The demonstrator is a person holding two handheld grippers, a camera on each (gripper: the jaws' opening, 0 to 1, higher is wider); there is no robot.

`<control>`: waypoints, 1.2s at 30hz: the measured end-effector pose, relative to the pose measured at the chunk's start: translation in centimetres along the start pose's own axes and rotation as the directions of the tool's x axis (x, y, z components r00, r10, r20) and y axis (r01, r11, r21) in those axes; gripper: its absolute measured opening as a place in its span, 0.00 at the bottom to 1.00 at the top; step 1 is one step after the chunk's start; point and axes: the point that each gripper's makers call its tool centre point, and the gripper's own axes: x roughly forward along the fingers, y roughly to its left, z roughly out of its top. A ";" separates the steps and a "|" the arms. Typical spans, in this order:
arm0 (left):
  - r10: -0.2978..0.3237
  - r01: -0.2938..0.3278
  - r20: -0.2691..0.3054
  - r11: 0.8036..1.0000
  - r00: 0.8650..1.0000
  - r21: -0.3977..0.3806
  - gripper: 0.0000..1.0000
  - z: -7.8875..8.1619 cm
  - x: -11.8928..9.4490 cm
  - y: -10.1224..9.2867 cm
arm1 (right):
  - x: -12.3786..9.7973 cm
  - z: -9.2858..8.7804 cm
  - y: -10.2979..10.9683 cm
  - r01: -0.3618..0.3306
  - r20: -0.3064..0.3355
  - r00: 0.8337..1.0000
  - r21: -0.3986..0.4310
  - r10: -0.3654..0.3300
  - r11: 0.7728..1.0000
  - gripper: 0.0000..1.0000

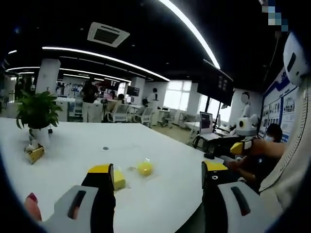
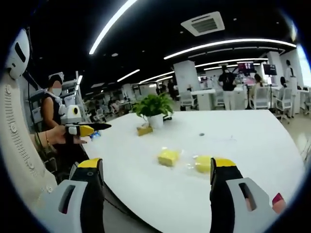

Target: Compare the silicone blocks by pressing each to a similar depth, holding the contact briefly, and releasing to observe deformation and rebound differences across the visible hardness samples.

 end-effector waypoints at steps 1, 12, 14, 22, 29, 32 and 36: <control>0.002 -0.002 -0.012 1.000 1.000 0.003 0.77 -0.3 0.0 0.0 | 0.0 0.0 0.0 0.001 -0.001 1.000 0.000 -0.001 1.000 0.85; 0.028 -0.028 -0.038 1.000 0.999 0.007 0.81 -0.5 -0.4 0.9 | 1.7 0.3 -0.1 -0.027 0.001 1.000 0.003 0.027 1.000 0.83; 0.060 -0.060 -0.029 0.998 0.998 0.017 0.81 -0.2 -0.5 1.7 | 2.1 0.2 -0.1 -0.038 -0.006 0.999 0.006 0.038 0.999 0.83; 0.095 -0.094 -0.028 0.995 0.995 0.014 0.82 0.1 -0.4 3.2 | 3.0 0.2 -0.8 -0.049 -0.024 0.999 -0.001 0.049 0.999 0.81; 0.093 -0.093 -0.048 0.996 0.994 -0.005 0.81 -0.6 -0.2 3.8 | 3.2 0.1 -1.3 -0.035 -0.021 0.999 0.010 0.035 0.999 0.81; 0.100 -0.101 -0.060 0.995 0.993 -0.014 0.79 -1.0 -0.3 4.1 | 3.3 0.0 -1.3 -0.034 -0.023 0.999 0.016 0.035 0.999 0.80; 0.088 -0.090 -0.017 0.992 0.996 -0.087 0.78 -0.5 -0.4 4.2 | 3.4 -0.4 -1.4 -0.032 -0.029 0.999 0.021 0.033 0.999 0.80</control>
